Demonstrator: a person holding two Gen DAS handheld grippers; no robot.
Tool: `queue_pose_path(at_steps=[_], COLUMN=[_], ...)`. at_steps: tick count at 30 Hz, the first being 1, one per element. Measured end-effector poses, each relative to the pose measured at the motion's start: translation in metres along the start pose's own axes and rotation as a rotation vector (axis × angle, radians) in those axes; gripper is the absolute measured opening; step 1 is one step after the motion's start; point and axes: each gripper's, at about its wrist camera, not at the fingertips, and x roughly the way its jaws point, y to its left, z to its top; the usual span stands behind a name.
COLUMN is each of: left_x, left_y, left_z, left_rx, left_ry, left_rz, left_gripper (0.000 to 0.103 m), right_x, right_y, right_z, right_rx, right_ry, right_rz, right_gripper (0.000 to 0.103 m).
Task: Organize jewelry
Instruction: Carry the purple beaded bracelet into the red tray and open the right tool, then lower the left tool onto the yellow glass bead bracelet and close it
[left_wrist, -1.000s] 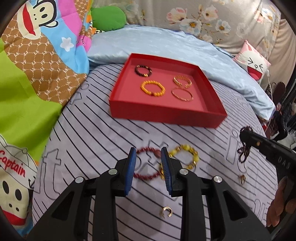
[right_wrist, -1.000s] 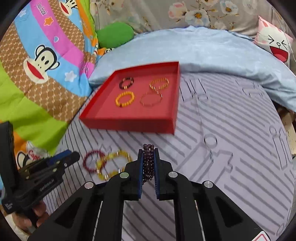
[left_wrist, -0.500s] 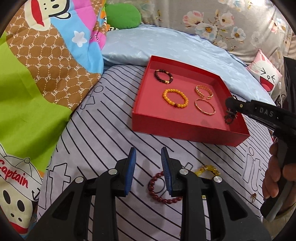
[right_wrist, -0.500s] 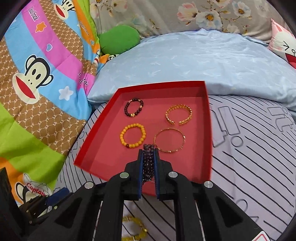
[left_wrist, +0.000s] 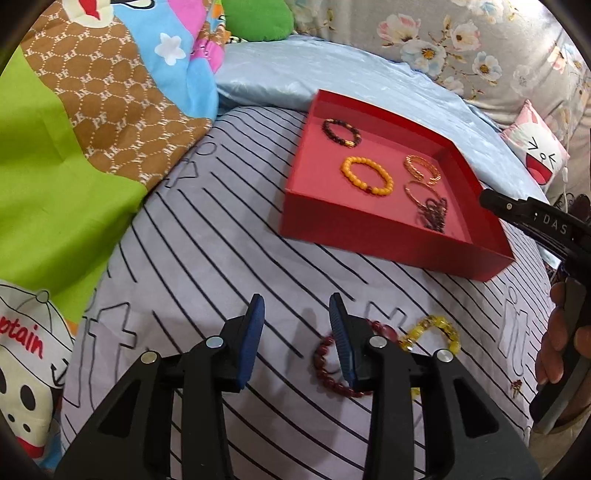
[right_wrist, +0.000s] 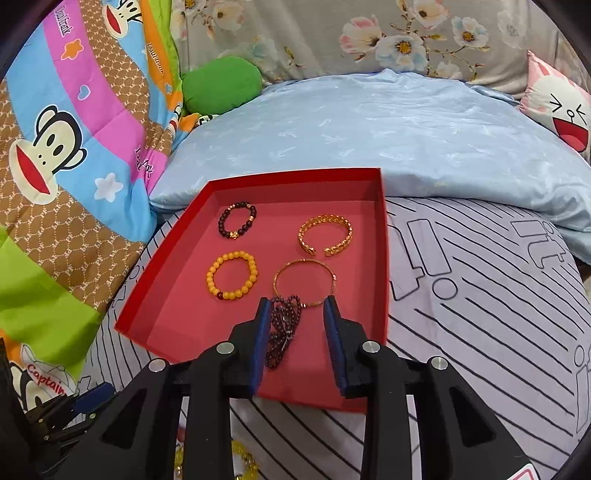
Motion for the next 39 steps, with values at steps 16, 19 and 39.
queue_pose_path(at_steps=[16, 19, 39], left_x=[0.011, 0.015, -0.002], left_y=[-0.062, -0.063, -0.072], left_z=[-0.031, -0.033, -0.028], left_rx=[0.12, 0.117, 0.133], left_ry=[0.074, 0.08, 0.043], left_rz=[-0.114, -0.114, -0.135], left_gripper=[0.034, 0.032, 0.009], right_x=[-0.039, -0.044, -0.056], right_y=[-0.003, -0.008, -0.007], right_z=[-0.057, -0.064, -0.096], right_rx=[0.025, 0.038, 0.041], right_ry=[0.066, 0.074, 0.122], right_rz=[0.011, 0.011, 0.016], right_gripper=[0.03, 0.03, 0.03])
